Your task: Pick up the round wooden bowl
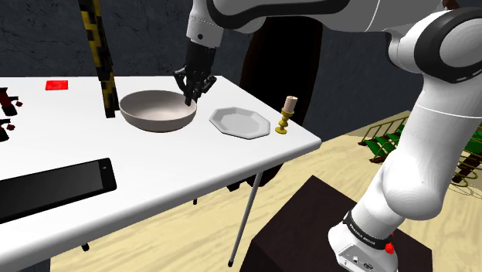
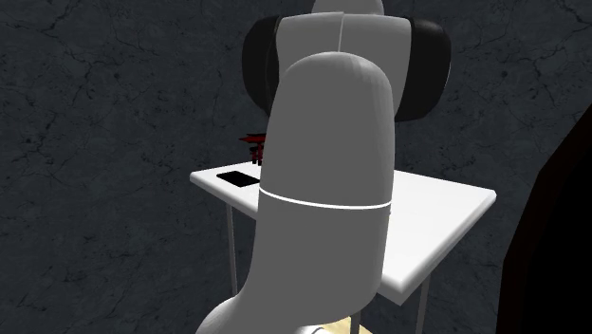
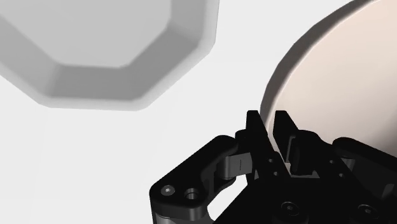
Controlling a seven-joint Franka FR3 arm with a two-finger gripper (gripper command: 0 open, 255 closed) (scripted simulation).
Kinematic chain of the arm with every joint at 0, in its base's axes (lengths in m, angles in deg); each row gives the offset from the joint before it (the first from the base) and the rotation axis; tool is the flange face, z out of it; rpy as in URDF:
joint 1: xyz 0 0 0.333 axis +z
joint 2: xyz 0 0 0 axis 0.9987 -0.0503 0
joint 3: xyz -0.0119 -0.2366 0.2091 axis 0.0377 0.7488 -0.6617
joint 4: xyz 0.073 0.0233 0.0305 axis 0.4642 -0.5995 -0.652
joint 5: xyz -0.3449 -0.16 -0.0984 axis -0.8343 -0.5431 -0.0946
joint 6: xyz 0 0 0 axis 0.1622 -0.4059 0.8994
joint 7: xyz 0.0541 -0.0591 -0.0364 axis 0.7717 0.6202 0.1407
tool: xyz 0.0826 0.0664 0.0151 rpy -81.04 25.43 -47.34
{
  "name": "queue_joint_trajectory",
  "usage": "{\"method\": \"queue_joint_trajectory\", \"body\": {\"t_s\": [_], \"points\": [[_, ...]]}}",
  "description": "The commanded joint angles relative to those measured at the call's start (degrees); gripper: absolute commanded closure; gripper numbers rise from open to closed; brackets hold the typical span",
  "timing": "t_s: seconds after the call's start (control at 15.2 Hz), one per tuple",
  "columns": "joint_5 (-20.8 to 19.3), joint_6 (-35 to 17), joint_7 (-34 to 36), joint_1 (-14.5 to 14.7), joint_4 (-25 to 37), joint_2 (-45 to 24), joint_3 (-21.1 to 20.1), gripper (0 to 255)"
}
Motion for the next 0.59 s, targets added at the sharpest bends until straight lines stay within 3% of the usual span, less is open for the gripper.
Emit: {"method": "queue_joint_trajectory", "body": {"t_s": [0.0,0.53], "points": [[0.00,-0.02,0.00,0.00,0.00,-0.02,0.00,255],[-0.15,5.33,0.47,0.13,5.47,-0.13,-0.07,255]]}}
